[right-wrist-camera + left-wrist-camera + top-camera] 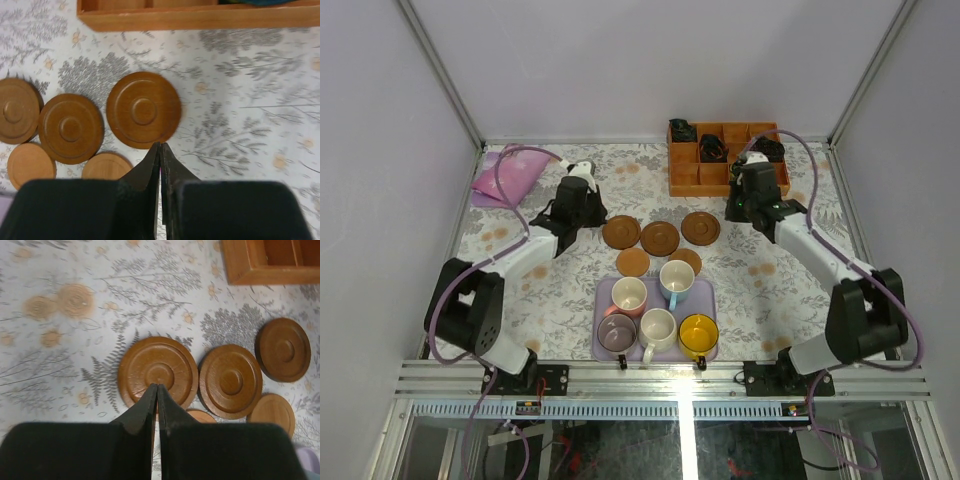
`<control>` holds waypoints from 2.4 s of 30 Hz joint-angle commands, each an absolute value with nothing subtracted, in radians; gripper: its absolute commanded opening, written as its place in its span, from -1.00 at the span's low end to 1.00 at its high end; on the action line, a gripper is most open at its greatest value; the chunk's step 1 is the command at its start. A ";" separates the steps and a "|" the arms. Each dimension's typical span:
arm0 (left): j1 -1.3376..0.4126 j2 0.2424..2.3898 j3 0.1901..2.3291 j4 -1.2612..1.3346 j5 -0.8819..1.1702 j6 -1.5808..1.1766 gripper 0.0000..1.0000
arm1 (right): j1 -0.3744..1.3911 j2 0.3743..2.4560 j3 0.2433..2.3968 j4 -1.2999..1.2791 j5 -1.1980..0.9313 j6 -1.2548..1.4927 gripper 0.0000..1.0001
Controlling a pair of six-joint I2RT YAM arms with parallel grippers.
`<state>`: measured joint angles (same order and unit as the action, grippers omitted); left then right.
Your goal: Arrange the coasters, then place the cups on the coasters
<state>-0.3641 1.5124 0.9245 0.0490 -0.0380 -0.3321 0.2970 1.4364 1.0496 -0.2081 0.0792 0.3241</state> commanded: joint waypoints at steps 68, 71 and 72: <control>-0.458 1.846 1.031 -0.283 0.397 -0.133 -0.71 | 0.497 1.858 1.195 -0.476 -0.152 0.376 -0.67; -0.459 1.856 1.040 -0.305 0.346 -0.155 -0.72 | 0.497 1.885 1.206 -0.517 -0.109 0.392 -0.67; -0.459 1.858 1.040 -0.311 0.330 -0.162 -0.72 | 0.497 1.893 1.209 -0.531 -0.094 0.397 -0.67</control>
